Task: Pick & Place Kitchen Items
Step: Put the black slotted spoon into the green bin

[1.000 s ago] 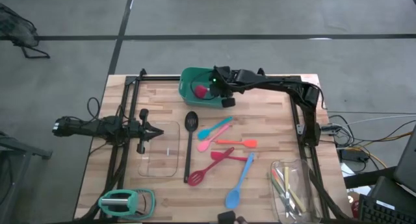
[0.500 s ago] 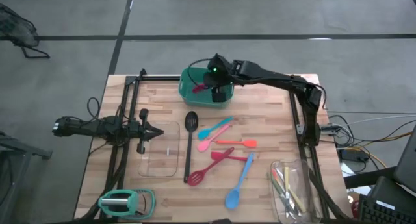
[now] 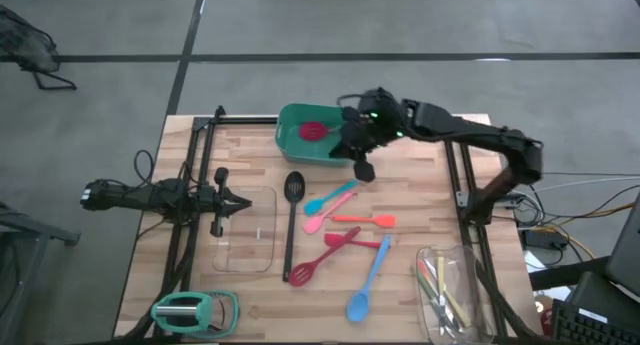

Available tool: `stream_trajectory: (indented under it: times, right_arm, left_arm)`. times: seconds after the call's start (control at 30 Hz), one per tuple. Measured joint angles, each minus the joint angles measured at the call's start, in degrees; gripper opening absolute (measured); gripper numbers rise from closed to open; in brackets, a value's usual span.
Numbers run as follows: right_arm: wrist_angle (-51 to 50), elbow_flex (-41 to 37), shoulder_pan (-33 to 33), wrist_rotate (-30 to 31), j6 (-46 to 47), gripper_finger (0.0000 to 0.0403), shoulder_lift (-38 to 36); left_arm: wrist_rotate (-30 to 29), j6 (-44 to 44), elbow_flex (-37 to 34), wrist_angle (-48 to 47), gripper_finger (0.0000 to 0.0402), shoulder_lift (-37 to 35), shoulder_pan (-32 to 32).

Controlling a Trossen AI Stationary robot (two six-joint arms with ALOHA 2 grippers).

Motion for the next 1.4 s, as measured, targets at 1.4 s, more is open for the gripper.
stream_trajectory:
  times: [1.4]
  right_arm:
    - [50.9, -74.0, 3.6, 3.8, 13.2, 0.0008, -62.1]
  left_arm:
    - [-10.7, -31.3, 11.5, 29.3, 0.0047, 19.8, 0.1]
